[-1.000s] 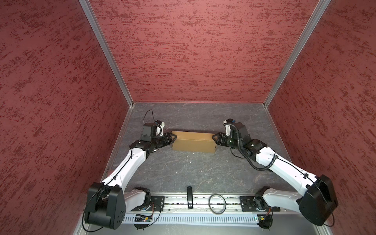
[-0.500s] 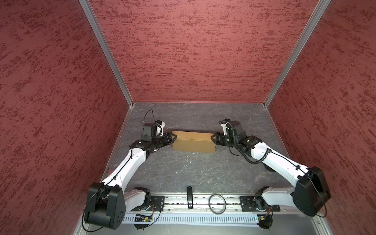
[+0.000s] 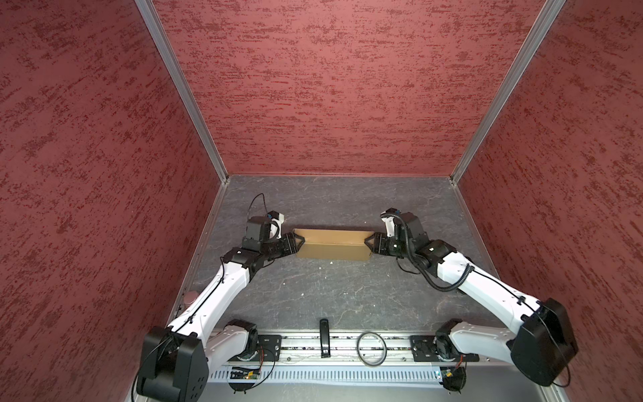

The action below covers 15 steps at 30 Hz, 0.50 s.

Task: Assemble paper box
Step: Turn over the paper box at the center of the table.

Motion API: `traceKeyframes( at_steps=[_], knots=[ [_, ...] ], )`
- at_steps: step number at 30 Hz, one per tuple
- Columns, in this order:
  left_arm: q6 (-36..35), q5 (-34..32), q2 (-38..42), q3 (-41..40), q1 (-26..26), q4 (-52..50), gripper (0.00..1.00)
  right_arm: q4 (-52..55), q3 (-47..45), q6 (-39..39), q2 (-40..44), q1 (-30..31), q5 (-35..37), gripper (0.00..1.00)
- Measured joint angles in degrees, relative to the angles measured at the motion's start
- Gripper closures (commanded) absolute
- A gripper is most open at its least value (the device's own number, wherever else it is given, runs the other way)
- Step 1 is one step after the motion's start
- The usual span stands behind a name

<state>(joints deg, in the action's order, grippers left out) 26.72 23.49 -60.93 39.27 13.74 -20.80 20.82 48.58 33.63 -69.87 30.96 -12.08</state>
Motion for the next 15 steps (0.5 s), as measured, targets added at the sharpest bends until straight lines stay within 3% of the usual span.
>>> traceKeyframes(
  at_steps=[15],
  knots=[
    [6.8,-4.5,13.0,-10.1,5.6,-8.4,0.43,5.7,-3.0,0.6,11.4,0.1,0.3,0.44]
  ],
)
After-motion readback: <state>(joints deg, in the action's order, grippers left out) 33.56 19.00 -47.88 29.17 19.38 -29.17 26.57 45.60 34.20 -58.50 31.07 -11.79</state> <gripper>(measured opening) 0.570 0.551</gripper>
